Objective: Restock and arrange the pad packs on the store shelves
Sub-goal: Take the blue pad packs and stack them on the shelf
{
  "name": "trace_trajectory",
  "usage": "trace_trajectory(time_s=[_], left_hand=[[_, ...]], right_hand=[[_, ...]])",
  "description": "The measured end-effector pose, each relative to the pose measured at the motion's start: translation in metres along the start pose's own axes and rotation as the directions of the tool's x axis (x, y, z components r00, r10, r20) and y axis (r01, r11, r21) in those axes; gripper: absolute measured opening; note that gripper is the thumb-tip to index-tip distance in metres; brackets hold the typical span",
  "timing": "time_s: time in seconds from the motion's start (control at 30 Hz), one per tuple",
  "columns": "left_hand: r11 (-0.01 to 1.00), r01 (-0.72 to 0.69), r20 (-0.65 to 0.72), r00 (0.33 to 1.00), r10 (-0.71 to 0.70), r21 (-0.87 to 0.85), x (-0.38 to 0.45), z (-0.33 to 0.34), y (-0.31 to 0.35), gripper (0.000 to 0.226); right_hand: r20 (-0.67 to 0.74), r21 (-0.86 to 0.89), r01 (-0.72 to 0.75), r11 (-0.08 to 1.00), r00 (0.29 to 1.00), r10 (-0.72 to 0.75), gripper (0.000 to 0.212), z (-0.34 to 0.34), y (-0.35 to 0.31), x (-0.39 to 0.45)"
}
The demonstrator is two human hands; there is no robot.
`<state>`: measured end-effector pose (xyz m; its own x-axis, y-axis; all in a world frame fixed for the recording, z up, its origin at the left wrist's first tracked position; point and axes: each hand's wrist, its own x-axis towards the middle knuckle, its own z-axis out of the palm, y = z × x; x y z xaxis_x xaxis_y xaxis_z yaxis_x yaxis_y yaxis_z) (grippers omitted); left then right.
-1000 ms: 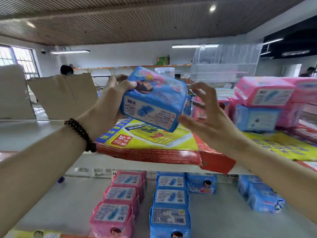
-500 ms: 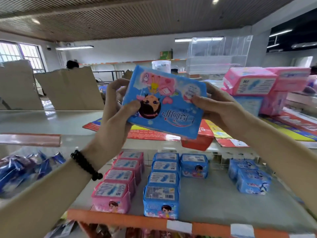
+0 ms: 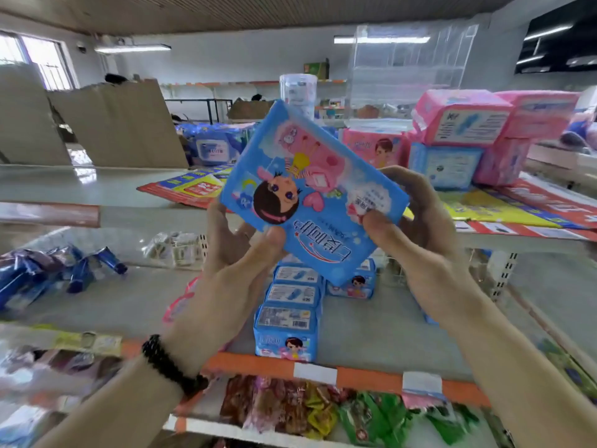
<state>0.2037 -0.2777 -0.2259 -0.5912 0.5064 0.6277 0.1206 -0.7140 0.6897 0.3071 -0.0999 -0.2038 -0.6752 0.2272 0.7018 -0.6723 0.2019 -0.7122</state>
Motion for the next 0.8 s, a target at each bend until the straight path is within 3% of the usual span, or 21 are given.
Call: trace_trajectory(time_s=[0.13, 0.3, 0.5, 0.67, 0.8], left_hand=[[0.996, 0.026, -0.072, 0.997, -0.02, 0.086, 0.002, 0.004, 0.004, 0.074], [0.974, 0.04, -0.041, 0.999, -0.031, 0.221, 0.0, 0.001, 0.014, 0.096], [0.82, 0.062, 0.107, 0.983, -0.149, 0.568, -0.013, 0.003, 0.012, 0.066], [0.692, 0.016, 0.191, 0.956, -0.221, 0.722, -0.012, 0.005, 0.004, 0.059], [0.548, -0.038, 0.263, 0.903, -0.34, 0.836, -0.013, 0.008, -0.007, 0.055]], right_hand=[[-0.068, -0.037, -0.09, 0.995, 0.994, 0.088, 0.057, 0.003, 0.012, -0.025], [-0.034, -0.12, -0.192, 0.974, 0.981, 0.189, 0.075, -0.014, 0.015, -0.049], [0.001, -0.108, -0.188, 0.976, 0.982, 0.19, 0.07, -0.029, 0.011, -0.073], [0.003, -0.154, -0.237, 0.959, 0.971, 0.241, 0.079, -0.044, 0.014, -0.084], [0.102, -0.28, -0.263, 0.923, 0.948, 0.301, 0.083, -0.052, 0.013, -0.089]])
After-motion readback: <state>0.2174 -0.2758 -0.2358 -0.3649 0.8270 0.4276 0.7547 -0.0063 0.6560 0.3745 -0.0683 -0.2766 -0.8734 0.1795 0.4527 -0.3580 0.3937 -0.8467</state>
